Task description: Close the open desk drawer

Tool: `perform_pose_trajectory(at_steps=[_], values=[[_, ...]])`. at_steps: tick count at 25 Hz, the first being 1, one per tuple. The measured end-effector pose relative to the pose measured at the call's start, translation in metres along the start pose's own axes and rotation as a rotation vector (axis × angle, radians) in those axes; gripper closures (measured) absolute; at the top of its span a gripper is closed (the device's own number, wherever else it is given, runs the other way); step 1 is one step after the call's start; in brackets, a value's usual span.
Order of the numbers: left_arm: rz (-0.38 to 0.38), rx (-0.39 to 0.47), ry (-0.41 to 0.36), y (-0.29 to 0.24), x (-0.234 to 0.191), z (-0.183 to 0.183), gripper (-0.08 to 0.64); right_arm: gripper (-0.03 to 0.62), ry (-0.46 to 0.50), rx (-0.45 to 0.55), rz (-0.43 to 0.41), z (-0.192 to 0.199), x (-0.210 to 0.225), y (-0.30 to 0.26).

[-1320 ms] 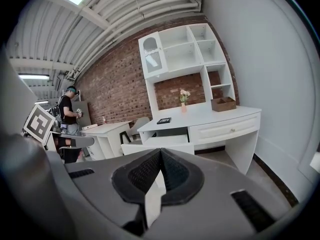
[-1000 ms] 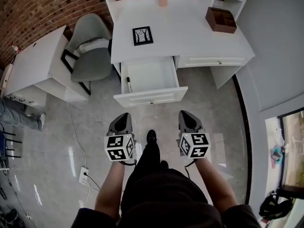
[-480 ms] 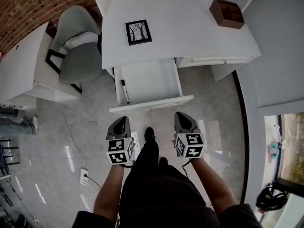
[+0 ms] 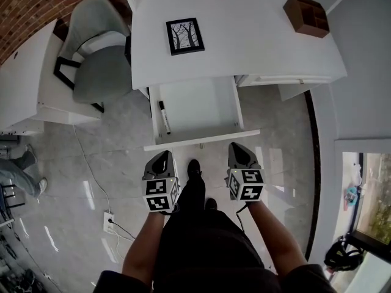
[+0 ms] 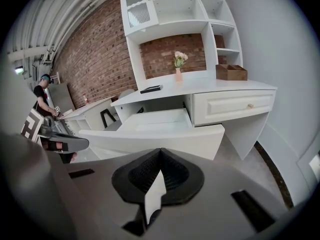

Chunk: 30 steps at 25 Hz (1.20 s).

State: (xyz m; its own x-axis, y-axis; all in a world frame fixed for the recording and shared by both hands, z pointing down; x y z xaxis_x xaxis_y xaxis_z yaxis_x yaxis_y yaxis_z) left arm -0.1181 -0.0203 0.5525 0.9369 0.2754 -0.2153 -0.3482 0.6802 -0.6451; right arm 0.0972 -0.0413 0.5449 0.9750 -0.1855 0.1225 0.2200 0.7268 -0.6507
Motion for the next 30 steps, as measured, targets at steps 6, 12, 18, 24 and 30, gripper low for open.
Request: perform_pose_trajectory(at_steps=[6,12,18,24,30], values=[[0.005,-0.026,0.02,-0.011,-0.006,0.001,0.551,0.588,0.005,-0.027,-0.003,-0.002,-0.004,-0.017],[-0.01,-0.02,0.045,-0.014,-0.011,-0.001,0.551,0.588,0.023,-0.022,-0.013,-0.003,-0.005,-0.023],[-0.024,-0.018,0.06,-0.026,-0.017,-0.011,0.551,0.588,0.04,-0.022,-0.022,-0.013,-0.004,-0.036],[-0.035,-0.013,0.048,-0.039,-0.024,-0.025,0.551,0.588,0.024,-0.01,-0.014,-0.027,-0.001,-0.051],[-0.044,-0.006,0.035,-0.056,-0.035,-0.042,0.551,0.588,0.035,0.006,-0.022,-0.043,0.0,-0.071]])
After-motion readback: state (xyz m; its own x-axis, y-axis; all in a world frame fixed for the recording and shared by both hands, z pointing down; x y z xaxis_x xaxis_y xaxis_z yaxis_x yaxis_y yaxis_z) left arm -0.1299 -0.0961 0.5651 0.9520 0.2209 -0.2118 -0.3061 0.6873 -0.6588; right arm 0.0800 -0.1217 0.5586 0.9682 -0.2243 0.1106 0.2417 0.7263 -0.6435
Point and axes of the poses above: the fingertips, and each gripper's own axes: y backward along the fingers, x to its right, z out of its underside, the point moved 1 cm from there along y, backward along the fingers, and after that the axes turned 4 degrees about z, right-handed, at the moved point
